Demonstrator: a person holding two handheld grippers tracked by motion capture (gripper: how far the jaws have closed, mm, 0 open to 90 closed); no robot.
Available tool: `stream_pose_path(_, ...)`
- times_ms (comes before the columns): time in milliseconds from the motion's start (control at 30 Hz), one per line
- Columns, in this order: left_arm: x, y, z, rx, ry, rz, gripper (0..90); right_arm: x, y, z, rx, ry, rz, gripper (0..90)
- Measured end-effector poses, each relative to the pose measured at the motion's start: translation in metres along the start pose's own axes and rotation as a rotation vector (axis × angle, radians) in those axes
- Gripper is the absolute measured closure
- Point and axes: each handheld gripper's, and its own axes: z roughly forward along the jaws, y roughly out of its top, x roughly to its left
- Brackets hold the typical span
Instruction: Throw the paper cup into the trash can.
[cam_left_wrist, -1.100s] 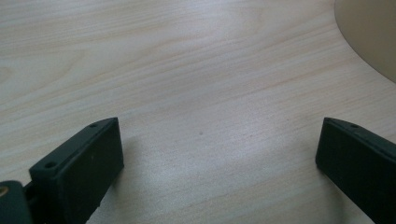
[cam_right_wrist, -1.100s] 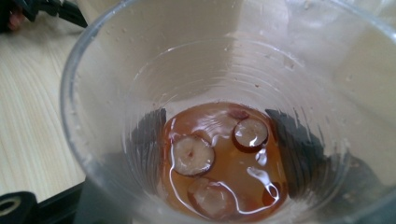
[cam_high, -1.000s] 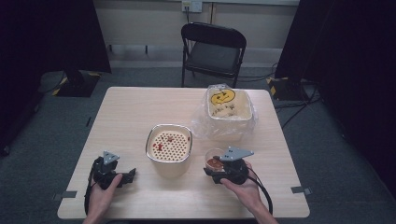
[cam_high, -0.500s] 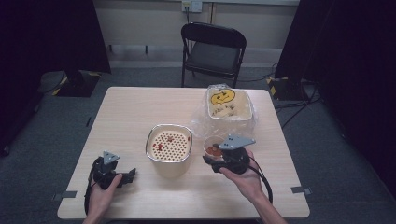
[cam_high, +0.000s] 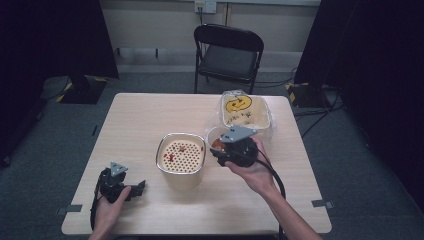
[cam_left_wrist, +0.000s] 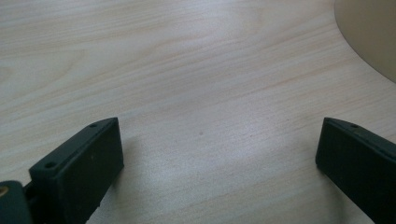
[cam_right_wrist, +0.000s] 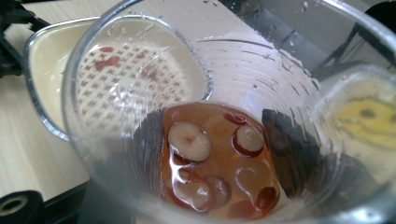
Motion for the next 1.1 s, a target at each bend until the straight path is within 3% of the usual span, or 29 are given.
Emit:
stream_pose_path(200, 0.000, 0.000, 0.000, 0.000, 0.000, 0.001, 0.3, -0.001, 0.025, 0.015, 0.058, -0.045, -0.113, 43.0)
stream_pose_path(367, 0.000, 0.000, 0.000, 0.000, 0.001, 0.000, 0.2, 0.004, 0.035, 0.030, 0.108, -0.081, -0.203, 42.5)
stream_pose_path(433, 0.000, 0.000, 0.000, 0.000, 0.000, 0.000, 0.3, 0.008, 0.039, 0.038, 0.123, -0.096, -0.261, 42.1)
stream_pose_path(500, 0.000, 0.000, 0.000, 0.000, 0.000, 0.000, 0.2, 0.009, 0.041, 0.039, 0.124, -0.106, -0.274, 42.1)
stream_pose_path(700, 0.000, 0.000, 0.000, 0.000, 0.000, 0.000, 0.3, 0.016, 0.046, 0.051, 0.171, -0.183, -0.383, 42.6)
stream_pose_path(867, 0.000, 0.000, 0.000, 0.000, 0.000, 0.000, 0.2, 0.017, 0.050, 0.057, 0.186, -0.228, -0.422, 43.2)
stream_pose_path(967, 0.000, 0.000, 0.000, 0.000, 0.000, 0.000, 0.2, 0.022, 0.054, 0.062, 0.216, -0.264, -0.493, 43.6)
stream_pose_path(1100, 0.000, 0.000, 0.000, 0.000, 0.000, 0.000, 0.2, 0.027, 0.057, 0.065, 0.239, -0.281, -0.546, 43.7)
